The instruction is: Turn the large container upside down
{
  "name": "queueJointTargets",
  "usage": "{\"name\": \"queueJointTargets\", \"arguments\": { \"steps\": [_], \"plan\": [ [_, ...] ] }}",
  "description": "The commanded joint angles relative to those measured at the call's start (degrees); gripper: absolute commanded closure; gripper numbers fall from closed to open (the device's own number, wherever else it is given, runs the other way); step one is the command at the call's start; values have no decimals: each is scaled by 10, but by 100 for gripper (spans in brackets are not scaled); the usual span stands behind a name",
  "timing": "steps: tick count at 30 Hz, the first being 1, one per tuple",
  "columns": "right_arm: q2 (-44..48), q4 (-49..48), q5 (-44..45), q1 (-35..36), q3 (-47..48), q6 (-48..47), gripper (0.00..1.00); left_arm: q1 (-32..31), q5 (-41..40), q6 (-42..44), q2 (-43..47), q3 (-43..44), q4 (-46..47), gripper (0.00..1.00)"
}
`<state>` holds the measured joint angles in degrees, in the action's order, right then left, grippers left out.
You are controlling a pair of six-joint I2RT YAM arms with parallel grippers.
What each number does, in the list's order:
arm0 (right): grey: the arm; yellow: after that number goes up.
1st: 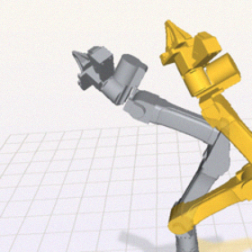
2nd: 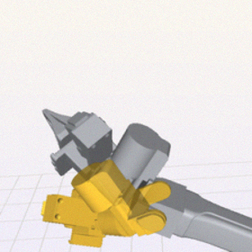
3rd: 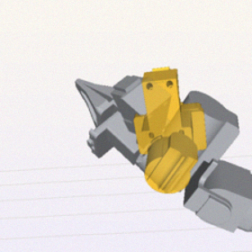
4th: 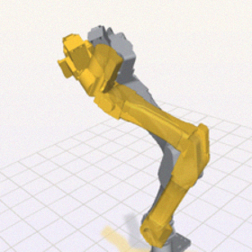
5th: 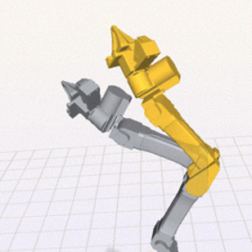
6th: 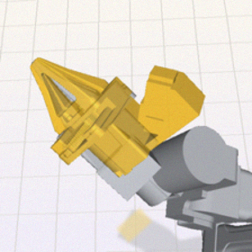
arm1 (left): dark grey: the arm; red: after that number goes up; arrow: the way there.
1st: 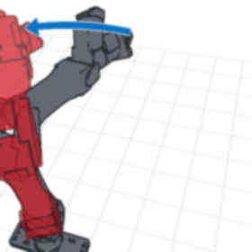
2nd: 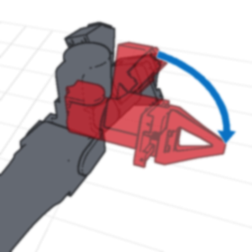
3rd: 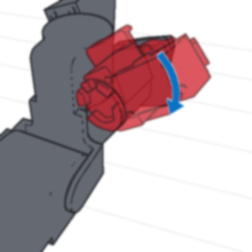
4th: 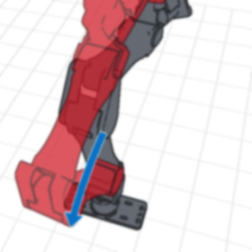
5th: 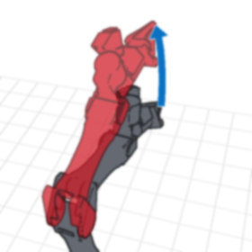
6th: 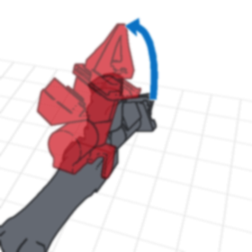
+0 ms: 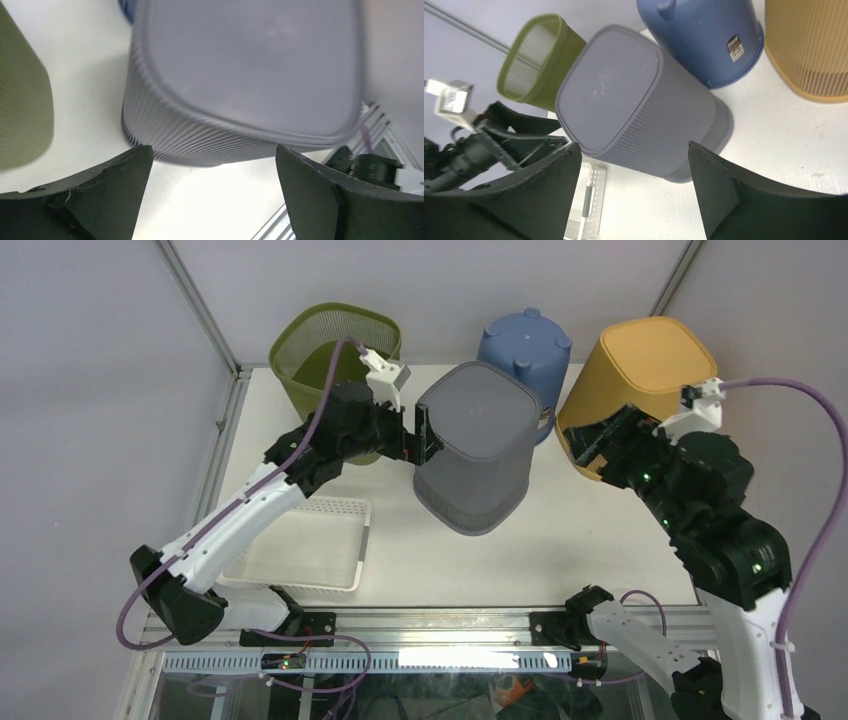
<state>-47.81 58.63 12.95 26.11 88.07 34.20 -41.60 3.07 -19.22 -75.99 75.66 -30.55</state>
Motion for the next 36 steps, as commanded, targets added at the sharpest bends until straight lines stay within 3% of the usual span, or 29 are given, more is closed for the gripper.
{"name": "queueJointTargets", "arguments": {
  "steps": [1, 7, 17, 21, 25, 32, 36],
  "plan": [
    [20, -3, 51, -1, 46, -32, 18, -3, 55, 71, 59, 77, -12, 1],
    [16, 4, 67, -1, 47, -33, 17, 3, -38, 7, 19, 115, 10, 1],
    [40, -4, 20, -1, 23, 3, 16, 44, -38, 24, -158, 255, 32, 1],
    [52, 15, 24, -1, 29, 5, 16, 59, -18, 22, -190, 268, 24, 1],
    [59, 31, 35, -1, 33, 2, 15, 57, 70, 10, -192, 251, 21, 1],
    [52, 46, 58, -1, 47, -10, 15, -14, 118, -72, -190, 219, 29, 2],
    [51, 60, 68, -1, 50, -11, 15, -86, 101, -161, -199, 181, 122, 2]
  ]
}}
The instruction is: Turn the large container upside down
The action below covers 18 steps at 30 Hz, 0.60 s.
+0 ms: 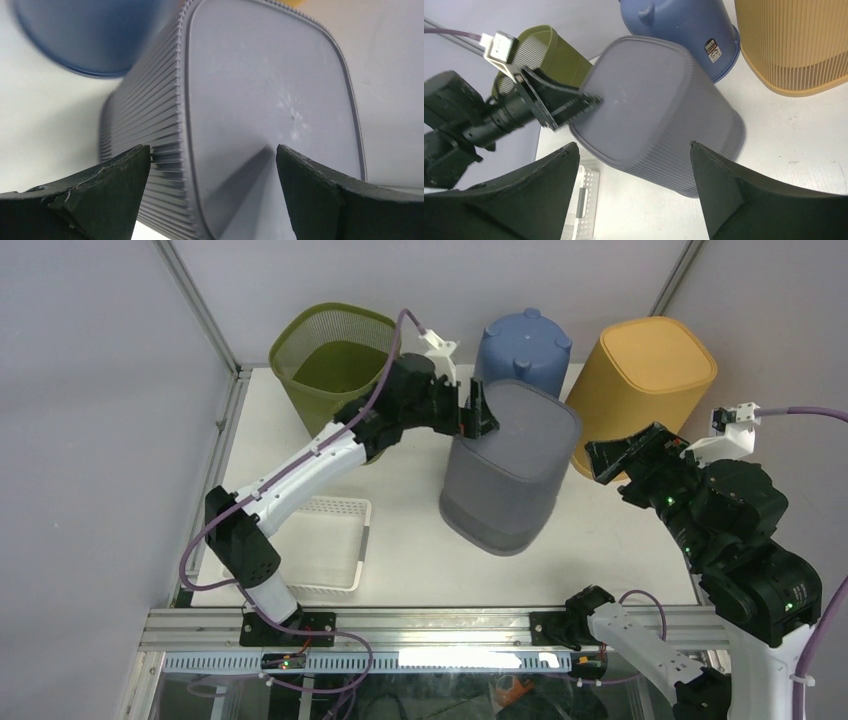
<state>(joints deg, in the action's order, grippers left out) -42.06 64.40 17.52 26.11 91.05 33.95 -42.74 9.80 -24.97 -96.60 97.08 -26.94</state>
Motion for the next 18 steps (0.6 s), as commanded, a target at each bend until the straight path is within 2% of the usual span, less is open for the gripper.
{"name": "queueJointTargets", "arguments": {
  "steps": [1, 3, 6, 11, 13, 16, 18],
  "plan": [
    [-7, 5, 22, 0, 21, -8, 15, -91, 27, -120, 0, -41, 113, 1],
    [-12, 11, 14, -1, 22, -9, 14, -117, 19, -132, -25, -35, 151, 1],
    [-22, 12, -19, 0, 26, -21, 14, -126, 53, -119, -78, 19, 151, 1],
    [-31, -18, -81, -1, 21, -53, 14, -117, 91, -28, -82, 115, 102, 1],
    [-27, -44, -98, -1, 8, -61, 14, -82, 105, -5, -68, 155, 61, 1],
    [-46, -50, -106, -1, 0, -59, 14, -17, 108, 10, -27, 169, 23, 1],
    [-73, -44, -117, -1, -3, -52, 14, 15, 72, 30, 2, 167, -1, 1]
  ]
}}
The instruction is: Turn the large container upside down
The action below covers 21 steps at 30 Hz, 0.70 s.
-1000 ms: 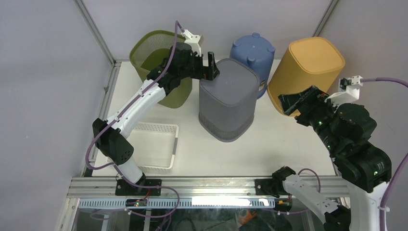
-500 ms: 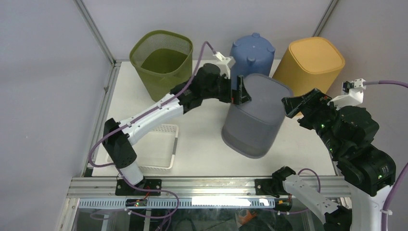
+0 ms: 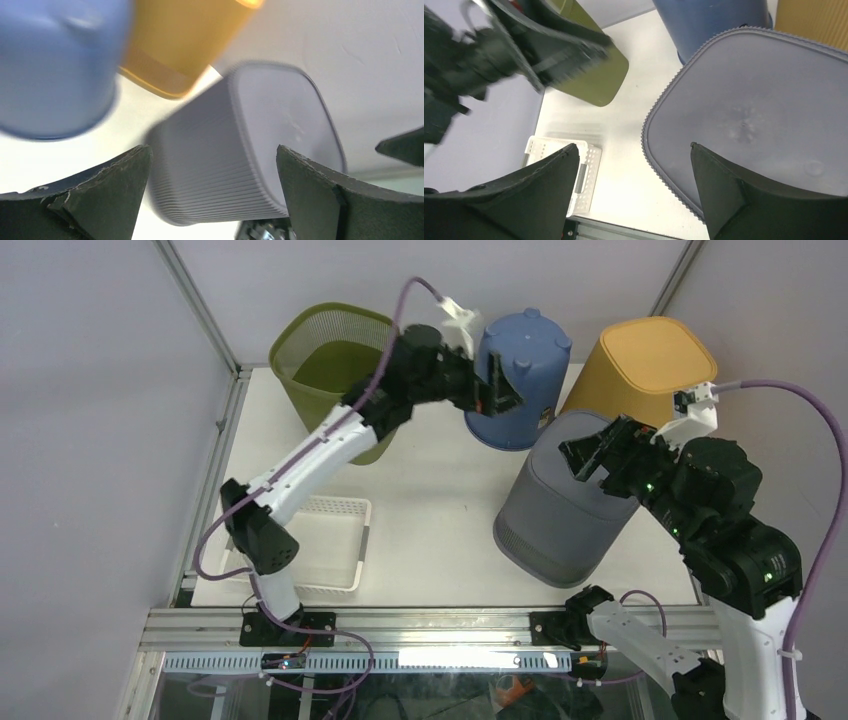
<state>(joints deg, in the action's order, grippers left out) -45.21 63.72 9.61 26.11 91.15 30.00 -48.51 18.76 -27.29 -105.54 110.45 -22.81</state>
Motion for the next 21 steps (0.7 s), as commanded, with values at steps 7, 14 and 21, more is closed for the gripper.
{"name": "queueJointTargets", "arguments": {
  "steps": [7, 14, 21],
  "plan": [
    [-103, -22, 17, -1, -27, 16, 16, 117, -205, 132, 144, 25, -98, 1],
    [-115, 64, 224, -2, -41, 11, 11, 150, -367, 208, 92, 82, -179, 1],
    [-113, 113, 291, -19, -23, 28, 9, 192, -350, 226, 43, 79, -224, 1]
  ]
}}
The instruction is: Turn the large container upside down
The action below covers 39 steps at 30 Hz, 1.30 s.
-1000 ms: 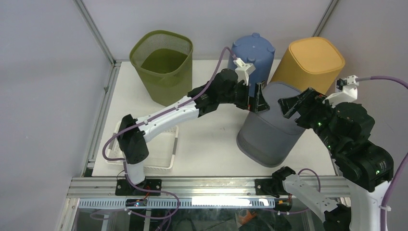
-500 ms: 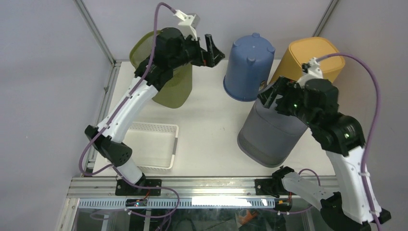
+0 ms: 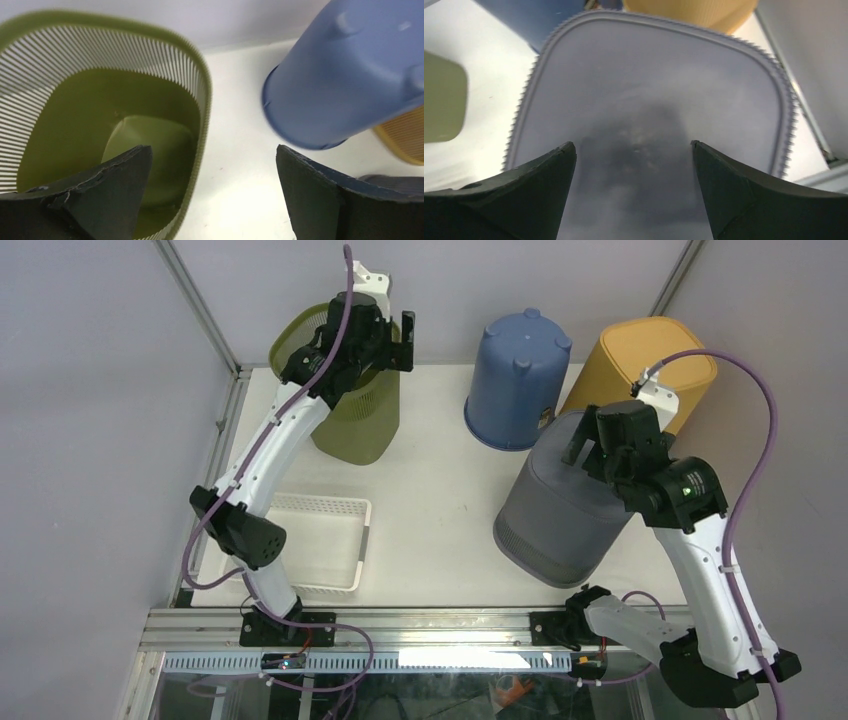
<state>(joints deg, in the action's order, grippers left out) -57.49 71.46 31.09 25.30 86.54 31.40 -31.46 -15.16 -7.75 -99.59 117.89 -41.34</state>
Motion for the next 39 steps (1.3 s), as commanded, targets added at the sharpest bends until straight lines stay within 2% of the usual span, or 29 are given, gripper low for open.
{"name": "queueJointTargets", "arguments": {
  "steps": [1, 6, 12, 15, 20, 25, 29, 30, 31, 32, 35, 37, 39],
  "plan": [
    [13, 40, 84, -15, 22, 15, 9, 28, 1, 30, -20, 5, -43, 1],
    [10, 73, 125, -32, 26, 16, 6, 38, 32, 37, -43, 16, -75, 1],
    [12, 79, 134, -74, 21, 2, 3, 51, 68, 29, -50, 9, -85, 1],
    [8, 84, 142, -99, 20, -17, 3, 53, 80, 29, -52, 9, -85, 7],
    [1, 87, 161, -148, 35, -54, 2, 54, 100, 23, -51, 9, -85, 32],
    [-28, 94, 138, -175, 127, -84, 2, 54, 104, 21, -46, 8, -85, 69],
    [-65, 92, -39, -176, 274, -104, 7, 54, 107, 15, -38, 15, -83, 99],
    [-72, 78, -115, -176, 302, -107, 8, 54, 114, 11, -35, 21, -83, 100],
    [-78, 61, -154, -175, 321, -109, 8, 53, 125, 6, -30, 29, -83, 100],
    [-82, 38, -240, -176, 330, -107, 8, 54, 141, -1, -25, 40, -82, 100],
    [-92, -56, -422, -176, 300, -64, 8, 53, 191, -30, -3, 69, -69, 100],
    [-95, -120, -500, -170, 264, -7, 9, 54, 206, -48, 21, 67, -44, 100],
    [-79, -208, -510, -126, 198, 43, 9, 56, 208, -64, 44, 64, -28, 100]
  ]
}}
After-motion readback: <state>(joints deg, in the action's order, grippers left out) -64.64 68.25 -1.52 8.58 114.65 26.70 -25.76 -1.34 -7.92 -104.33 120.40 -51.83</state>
